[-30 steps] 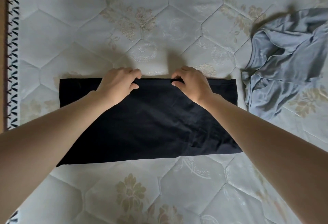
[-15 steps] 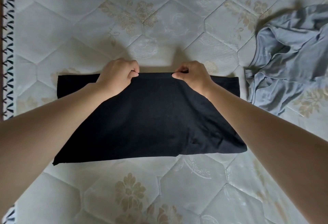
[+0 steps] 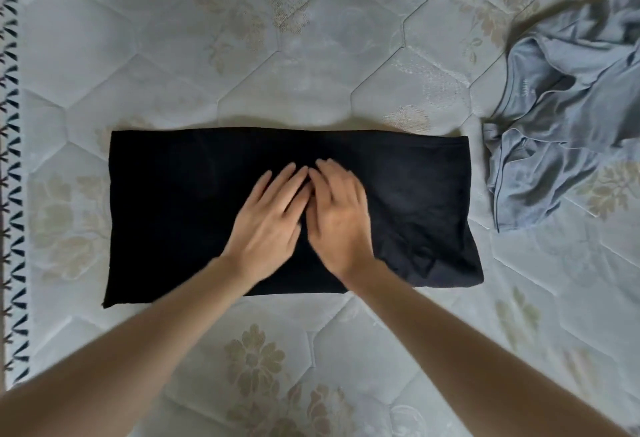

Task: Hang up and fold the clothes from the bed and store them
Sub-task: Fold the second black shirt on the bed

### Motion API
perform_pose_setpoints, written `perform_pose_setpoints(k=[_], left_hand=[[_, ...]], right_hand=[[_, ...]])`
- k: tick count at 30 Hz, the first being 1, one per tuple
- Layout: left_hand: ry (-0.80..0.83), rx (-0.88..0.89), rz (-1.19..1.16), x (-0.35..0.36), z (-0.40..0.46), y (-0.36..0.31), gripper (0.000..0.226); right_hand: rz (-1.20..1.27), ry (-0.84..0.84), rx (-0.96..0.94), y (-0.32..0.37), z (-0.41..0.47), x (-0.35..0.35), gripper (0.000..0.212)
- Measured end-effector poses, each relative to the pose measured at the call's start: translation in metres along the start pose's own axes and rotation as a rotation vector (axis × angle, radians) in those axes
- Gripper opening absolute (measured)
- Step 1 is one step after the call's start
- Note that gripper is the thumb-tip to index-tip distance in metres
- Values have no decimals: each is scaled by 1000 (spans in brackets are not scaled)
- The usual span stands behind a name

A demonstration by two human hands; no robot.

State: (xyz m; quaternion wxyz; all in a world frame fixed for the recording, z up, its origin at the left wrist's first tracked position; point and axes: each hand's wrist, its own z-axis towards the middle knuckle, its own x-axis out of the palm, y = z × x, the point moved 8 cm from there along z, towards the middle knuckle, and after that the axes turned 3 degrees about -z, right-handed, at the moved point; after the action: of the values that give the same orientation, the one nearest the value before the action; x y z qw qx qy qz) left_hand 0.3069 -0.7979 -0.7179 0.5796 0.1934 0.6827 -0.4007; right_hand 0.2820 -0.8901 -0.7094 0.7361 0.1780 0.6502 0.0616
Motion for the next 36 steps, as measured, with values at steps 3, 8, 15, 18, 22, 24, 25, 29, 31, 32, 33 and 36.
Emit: perform_pose_setpoints(k=[3,8,15,18,22,24,25,29,31,32,33,36], left_hand=[[144,-128,88,27,-25,19,54],[80,-351,158,17,-32,92,58],[90,-547,127,4,-34,125,60],[67,-407,150,4,-43,81,58],[100,-212,153,24,-93,39,56],[73,-291,152,25,-117,51,55],[60,-344,153,22,-125,60,55],[94,-452,141,18,-135,80,56],[131,-483,133,19,-134,79,58],[144,-498,134,19,-132,77,59],[156,-504,137,18,-129,73,60],[192,-345,145,19,-104,36,59]], right_hand=[[-210,257,-66,0,-29,35,53],[-358,280,165,-76,-18,30,60],[-349,315,226,-79,-17,25,63],[-294,224,162,-34,-29,22,59],[-336,274,-90,6,-77,41,54],[-374,283,-101,-8,-99,42,53],[-394,273,-62,-19,-105,39,54],[-414,266,193,-59,-118,21,55],[-388,299,207,-64,-120,17,55],[-361,309,197,-64,-119,15,55],[-322,303,190,-62,-117,11,55],[-223,185,264,-72,-108,-12,50]])
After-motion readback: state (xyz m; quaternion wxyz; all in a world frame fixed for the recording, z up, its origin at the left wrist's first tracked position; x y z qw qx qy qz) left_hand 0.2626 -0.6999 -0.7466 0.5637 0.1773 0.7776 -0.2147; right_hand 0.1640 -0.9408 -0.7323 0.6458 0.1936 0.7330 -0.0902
